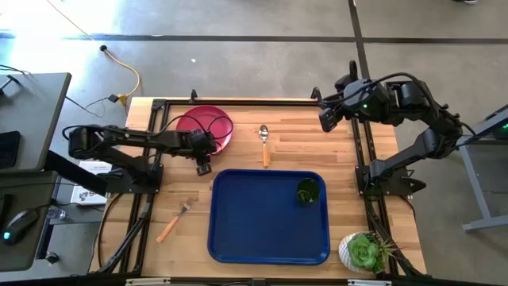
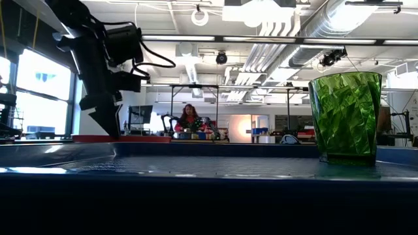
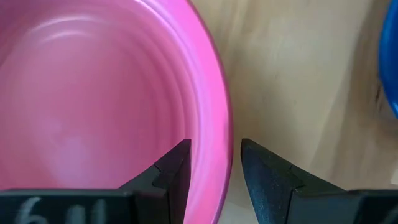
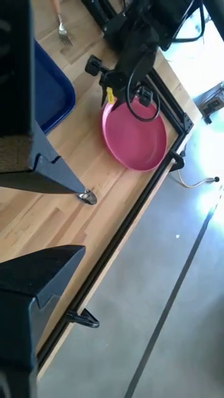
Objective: Pick and place plate/cup/fork/spoon on tray
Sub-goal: Put the pink plate on the blue tray
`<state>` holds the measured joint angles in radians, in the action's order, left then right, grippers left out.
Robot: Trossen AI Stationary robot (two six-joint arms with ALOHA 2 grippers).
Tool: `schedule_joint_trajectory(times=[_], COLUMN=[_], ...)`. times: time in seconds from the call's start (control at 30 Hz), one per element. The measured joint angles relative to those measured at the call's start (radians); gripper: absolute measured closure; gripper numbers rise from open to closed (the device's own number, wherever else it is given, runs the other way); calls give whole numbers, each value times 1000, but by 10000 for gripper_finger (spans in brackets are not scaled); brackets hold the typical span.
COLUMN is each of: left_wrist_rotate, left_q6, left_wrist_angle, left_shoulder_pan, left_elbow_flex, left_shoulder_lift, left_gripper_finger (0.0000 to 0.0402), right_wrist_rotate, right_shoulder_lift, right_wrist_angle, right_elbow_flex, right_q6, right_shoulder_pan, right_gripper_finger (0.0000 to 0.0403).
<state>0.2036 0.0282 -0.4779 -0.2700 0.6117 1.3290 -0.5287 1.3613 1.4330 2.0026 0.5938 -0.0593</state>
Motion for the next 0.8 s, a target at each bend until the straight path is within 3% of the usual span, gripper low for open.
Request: schedule_joint_trajectory(times=[0.33,0.67,0.8], left_wrist_rotate=[1,8,13], left_q6=[-25,-23,-6], left_wrist_angle=[12,14,13], left_shoulder_pan=[-14,-14,-14], left_elbow_flex=[0,0,0], left_shoulder_lift=[54,52,52], left_gripper_finger=[276,388,391], right_wrist_rotate=[29,20,14], right_shoulder_lift=[0,0,0], right_wrist_angle=[0,0,0], right_elbow_flex=[0,0,0], right_q6=[-26,-15,-5], right_shoulder_pan=[0,0,0], right_gripper_finger=[267,267,267])
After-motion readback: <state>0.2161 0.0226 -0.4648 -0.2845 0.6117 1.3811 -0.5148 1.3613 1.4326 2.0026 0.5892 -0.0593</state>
